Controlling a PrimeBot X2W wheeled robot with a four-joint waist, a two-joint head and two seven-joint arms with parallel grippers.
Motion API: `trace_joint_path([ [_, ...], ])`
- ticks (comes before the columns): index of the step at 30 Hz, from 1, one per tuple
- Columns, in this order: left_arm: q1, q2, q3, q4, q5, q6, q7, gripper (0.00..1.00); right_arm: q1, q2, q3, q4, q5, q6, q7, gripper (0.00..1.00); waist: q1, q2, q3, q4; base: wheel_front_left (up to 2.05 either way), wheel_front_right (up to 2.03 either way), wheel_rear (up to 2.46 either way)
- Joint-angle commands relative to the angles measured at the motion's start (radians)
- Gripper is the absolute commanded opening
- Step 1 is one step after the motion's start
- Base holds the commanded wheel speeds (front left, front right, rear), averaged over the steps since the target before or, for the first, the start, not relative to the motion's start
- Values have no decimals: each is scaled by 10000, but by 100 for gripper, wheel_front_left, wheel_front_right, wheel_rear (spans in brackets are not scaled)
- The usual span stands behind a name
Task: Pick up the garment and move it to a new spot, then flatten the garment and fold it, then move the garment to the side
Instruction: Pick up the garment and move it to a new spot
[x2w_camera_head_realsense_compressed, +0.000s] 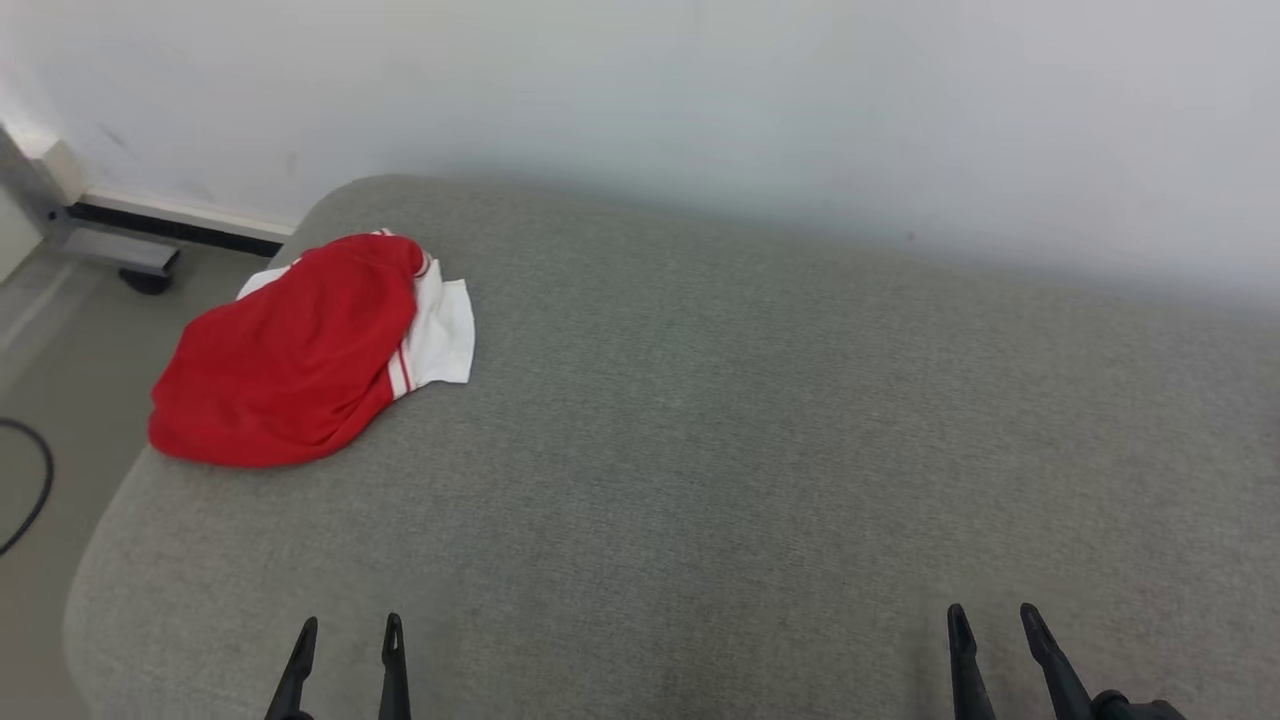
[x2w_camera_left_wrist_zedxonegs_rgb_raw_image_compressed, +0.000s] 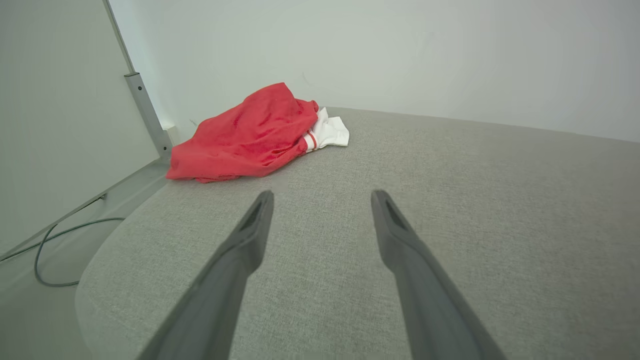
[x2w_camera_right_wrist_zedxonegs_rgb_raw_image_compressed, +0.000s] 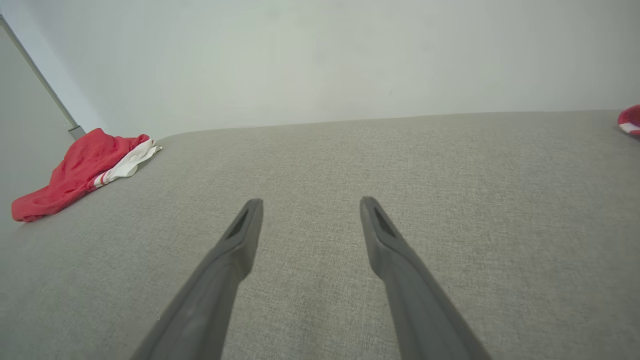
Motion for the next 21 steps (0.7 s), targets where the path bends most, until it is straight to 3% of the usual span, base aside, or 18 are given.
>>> trace_joint_path([
  [1,94,-14,-5,36,8,28,-31,100,120,26,27,36,-44,-25,1,100,0,-1,-21,735,0,0,0],
  [11,231,-14,177,111,145,-19,-31,100,159,25,253,90,109,-25,1,100,0,-1,-227,1782,0,0,0],
  [21,349,-14,257,26,-59,92,-31,100,5,25,430,132,-29,-25,1,100,0,-1,-151,1912,0,0,0],
])
